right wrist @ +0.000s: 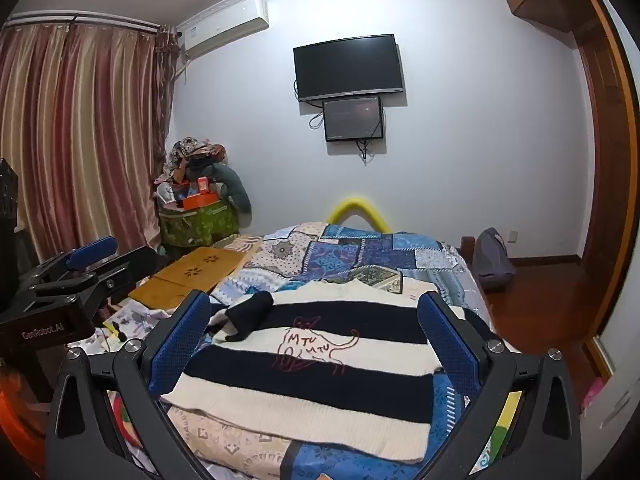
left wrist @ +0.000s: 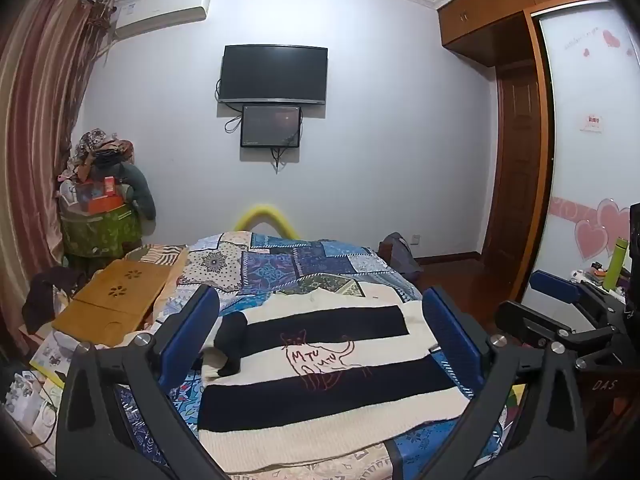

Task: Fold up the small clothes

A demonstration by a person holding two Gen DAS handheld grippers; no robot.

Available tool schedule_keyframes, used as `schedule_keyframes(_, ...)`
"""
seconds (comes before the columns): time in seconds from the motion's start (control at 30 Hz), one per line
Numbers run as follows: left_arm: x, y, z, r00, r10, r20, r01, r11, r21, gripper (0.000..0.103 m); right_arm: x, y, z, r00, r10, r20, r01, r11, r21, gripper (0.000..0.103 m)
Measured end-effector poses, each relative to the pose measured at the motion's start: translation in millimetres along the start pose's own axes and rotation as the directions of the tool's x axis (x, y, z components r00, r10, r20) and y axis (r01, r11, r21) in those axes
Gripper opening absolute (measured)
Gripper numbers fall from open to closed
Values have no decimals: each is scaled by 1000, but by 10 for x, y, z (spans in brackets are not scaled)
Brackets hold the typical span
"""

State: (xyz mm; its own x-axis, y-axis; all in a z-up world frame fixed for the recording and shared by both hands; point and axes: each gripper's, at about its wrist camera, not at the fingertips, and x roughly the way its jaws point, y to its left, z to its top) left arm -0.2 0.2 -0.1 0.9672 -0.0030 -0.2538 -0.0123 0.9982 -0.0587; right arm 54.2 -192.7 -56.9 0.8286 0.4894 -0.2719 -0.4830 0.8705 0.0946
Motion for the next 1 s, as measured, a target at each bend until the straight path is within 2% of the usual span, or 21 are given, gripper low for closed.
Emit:
schedule_keyframes(0.3,21,50,-63,1000,3,6,-3,1000,10,102,31,-14,6,1000,16,-10,-16,1000,-1,103)
schedule_keyframes(1.0,39,-16,-39,1000,-1,-6,2,1000,19,102,35,-55,28,1000,-4,8,4,1000,-7,103)
